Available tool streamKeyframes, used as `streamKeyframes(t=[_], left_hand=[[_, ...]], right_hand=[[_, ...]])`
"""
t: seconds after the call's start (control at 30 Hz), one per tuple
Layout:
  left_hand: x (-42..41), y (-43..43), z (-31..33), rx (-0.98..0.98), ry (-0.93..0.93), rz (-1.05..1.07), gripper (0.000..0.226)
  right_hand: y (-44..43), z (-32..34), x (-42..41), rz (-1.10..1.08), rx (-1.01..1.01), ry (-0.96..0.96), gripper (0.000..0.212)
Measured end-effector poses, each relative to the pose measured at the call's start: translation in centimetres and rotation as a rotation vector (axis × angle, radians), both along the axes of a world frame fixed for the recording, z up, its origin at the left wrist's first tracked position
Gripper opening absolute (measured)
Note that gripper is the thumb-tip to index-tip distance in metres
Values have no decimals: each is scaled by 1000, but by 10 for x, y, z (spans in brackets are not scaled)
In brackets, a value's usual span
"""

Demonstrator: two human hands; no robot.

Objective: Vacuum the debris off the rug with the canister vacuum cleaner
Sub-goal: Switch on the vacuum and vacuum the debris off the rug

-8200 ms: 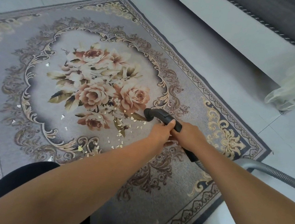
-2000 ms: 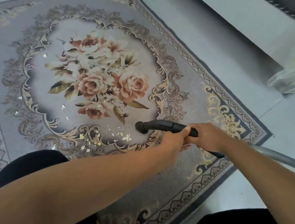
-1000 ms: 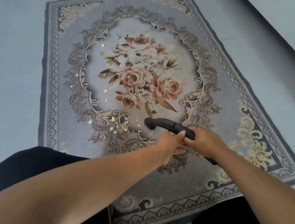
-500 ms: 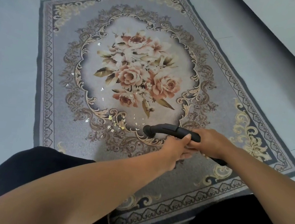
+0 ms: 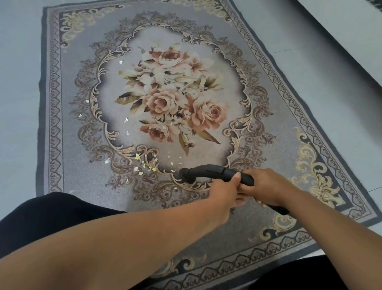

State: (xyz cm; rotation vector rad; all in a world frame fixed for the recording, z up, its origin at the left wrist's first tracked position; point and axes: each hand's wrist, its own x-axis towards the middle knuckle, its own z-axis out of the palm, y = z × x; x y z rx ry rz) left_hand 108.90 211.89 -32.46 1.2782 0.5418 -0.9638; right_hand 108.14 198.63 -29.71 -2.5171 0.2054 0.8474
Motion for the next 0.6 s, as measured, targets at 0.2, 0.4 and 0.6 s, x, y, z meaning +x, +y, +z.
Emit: streamKeyframes(t=[0.2, 0.4, 0.6], left_hand=[[20, -14, 6, -40, -96, -68, 27], [15, -20, 8, -68, 7, -183, 21], [6, -18, 4, -75, 3, -145, 28]], right_hand=[[-11, 4, 3, -103, -97, -138, 20], [-22, 3, -10, -145, -102, -16, 20], [-26, 2, -14, -127, -20, -6, 13]])
